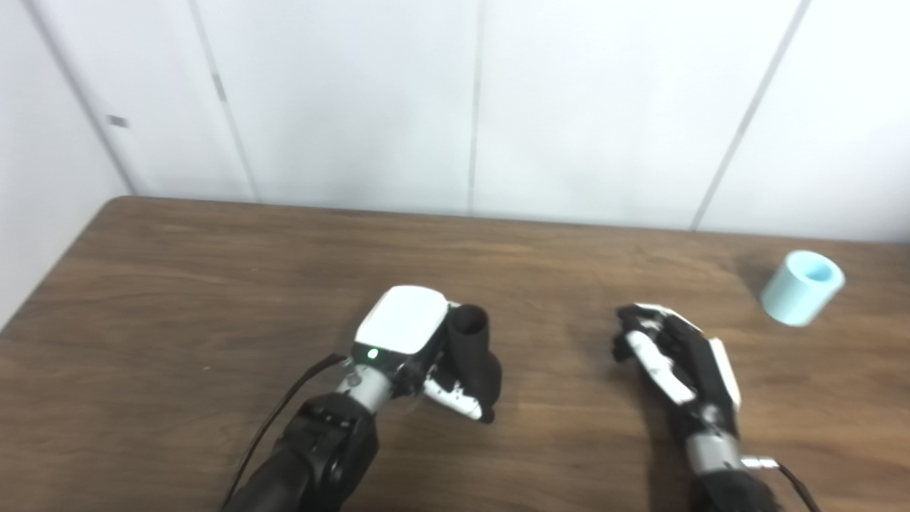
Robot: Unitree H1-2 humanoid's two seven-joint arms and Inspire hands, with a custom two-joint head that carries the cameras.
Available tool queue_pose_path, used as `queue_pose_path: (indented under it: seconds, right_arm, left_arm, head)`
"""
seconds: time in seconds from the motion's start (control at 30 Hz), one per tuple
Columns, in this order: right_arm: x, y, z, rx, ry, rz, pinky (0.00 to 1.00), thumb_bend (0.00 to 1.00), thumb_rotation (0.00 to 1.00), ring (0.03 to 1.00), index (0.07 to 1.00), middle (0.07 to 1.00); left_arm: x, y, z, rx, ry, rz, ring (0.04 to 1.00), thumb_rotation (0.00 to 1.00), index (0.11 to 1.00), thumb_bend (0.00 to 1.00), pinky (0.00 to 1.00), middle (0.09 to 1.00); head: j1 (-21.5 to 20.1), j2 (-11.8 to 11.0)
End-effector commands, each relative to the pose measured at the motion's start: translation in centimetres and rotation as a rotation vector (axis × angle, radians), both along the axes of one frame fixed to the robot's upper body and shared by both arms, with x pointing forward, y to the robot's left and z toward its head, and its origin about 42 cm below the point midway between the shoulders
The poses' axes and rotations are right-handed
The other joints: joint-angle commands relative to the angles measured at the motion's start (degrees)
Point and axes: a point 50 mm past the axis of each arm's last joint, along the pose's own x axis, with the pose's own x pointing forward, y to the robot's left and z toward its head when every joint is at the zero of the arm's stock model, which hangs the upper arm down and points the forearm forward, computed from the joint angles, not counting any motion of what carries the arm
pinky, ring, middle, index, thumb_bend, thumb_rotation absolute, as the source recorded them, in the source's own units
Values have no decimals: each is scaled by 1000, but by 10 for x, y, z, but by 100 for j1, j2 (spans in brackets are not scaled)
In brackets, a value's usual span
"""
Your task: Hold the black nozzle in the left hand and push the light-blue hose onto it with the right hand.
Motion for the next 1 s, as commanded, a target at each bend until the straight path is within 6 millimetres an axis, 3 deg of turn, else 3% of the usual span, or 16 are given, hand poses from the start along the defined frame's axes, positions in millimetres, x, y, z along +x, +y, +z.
queue_pose_path:
  seconds: [0.0,0.03,0.07,0.1,0.17,0.8,0.97]
  right_arm:
    - [4,4,19,15,-77,15,400,299,450,410,554,419]
    - [4,5,20,19,-78,18,396,296,447,407,552,418]
    - [3,5,21,26,-78,21,390,386,305,403,522,417]
    - [3,5,21,28,-79,22,381,431,232,399,507,418]
    - [3,5,22,21,-80,19,373,469,172,396,494,422]
    - [1,-3,29,-14,-81,-7,370,482,157,396,492,418]
    - [4,-13,41,-70,-122,4,361,483,157,401,493,428]
  left_arm:
    - [-1,-8,8,-13,-54,-24,522,0,467,502,476,491]
    - [-2,-10,5,-15,-49,-28,521,0,468,502,472,490]
    - [-3,-11,2,-18,-43,-31,519,0,471,502,464,488]
    - [-4,-12,1,-21,-37,-32,518,0,472,503,460,486]
    - [-5,-14,-4,-26,-35,-35,480,0,480,505,454,490]
    - [-17,-22,-23,-72,-28,-32,504,0,486,504,437,470]
    - [-18,-21,-24,-76,-33,-37,469,0,486,506,447,482]
  head:
    - [-24,33]
    - [-39,49]
    - [-60,80]
    - [-62,85]
    - [-67,95]
    - [-149,306]
    - [-297,344]
